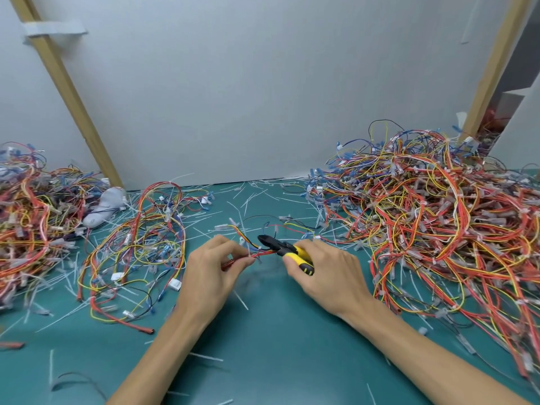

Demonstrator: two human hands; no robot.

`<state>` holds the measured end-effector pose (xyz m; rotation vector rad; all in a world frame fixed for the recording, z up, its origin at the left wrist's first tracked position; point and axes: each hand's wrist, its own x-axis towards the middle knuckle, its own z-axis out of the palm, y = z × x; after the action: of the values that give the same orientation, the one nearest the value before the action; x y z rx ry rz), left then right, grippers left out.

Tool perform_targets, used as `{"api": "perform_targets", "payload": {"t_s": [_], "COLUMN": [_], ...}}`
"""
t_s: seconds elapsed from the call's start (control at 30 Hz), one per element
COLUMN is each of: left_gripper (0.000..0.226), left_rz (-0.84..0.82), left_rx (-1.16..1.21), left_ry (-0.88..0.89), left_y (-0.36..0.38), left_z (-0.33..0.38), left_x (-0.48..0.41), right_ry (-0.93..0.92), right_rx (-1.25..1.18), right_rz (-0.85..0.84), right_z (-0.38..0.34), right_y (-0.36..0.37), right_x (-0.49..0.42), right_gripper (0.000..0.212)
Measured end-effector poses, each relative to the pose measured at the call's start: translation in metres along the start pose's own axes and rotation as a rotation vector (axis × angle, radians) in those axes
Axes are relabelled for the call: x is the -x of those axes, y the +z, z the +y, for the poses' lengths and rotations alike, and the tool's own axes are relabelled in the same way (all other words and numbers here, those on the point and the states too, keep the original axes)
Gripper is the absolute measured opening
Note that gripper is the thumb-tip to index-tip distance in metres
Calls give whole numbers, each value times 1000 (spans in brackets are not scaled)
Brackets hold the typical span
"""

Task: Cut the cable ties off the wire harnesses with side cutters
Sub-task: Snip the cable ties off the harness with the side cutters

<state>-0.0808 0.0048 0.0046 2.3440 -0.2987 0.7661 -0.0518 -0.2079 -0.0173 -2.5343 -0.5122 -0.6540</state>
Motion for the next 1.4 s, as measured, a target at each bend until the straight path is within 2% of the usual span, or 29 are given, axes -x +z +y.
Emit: {"api": "perform_targets", "payload": {"t_s": [0.13, 0.2, 0.3, 0.47, 0.67, 0.77, 0.9, 1.0, 1.13, 1.2, 1.27, 1.33, 1.4], "left_gripper": [12, 15, 22, 18, 15, 10, 27, 24, 30, 30, 26, 26, 29], "left_rz": [1, 20, 29, 17, -7, -27, -132, -117, -66, -50, -61, -102, -148], "left_rx": [9, 31, 78, 100, 43, 18, -59, -32, 124, 130, 77, -85, -336], "left_ry": [-23, -72, -178, -136, -37, 65, 267, 321, 272, 338, 454, 621, 807], "left_y": [-1, -1, 0, 2, 8, 6, 7, 9, 6, 0, -7, -15, -21], "left_z": [-1, -3, -6, -8, -7, -5, 0, 7, 21, 30, 40, 48, 51], "left_x": [-2, -2, -2, -1, 2, 4, 7, 5, -14, -33, -55, -81, -107], "right_ry": [-28, -123, -267, -93, 3, 17, 31, 53, 132, 188, 215, 210, 190], "right_rx": [-24, -89, -51, 36, 228, 258, 273, 271, 108, -47, -168, -240, -260], "right_rz": [82, 134, 96, 32, -7, -29, -58, -77, -32, 31, 76, 93, 92], "right_z": [-4, -4, -5, -3, 6, 4, 4, 4, 10, 13, 16, 20, 24], "right_y": [-3, -6, -5, 1, 6, 9, 10, 8, 1, -4, -11, -18, -24], "right_x": [-1, -1, 2, -1, -3, -4, -4, -4, -6, -9, -12, -15, -18], "right_gripper": [37, 34, 34, 36, 38, 41, 42, 41, 39, 41, 47, 50, 39]}}
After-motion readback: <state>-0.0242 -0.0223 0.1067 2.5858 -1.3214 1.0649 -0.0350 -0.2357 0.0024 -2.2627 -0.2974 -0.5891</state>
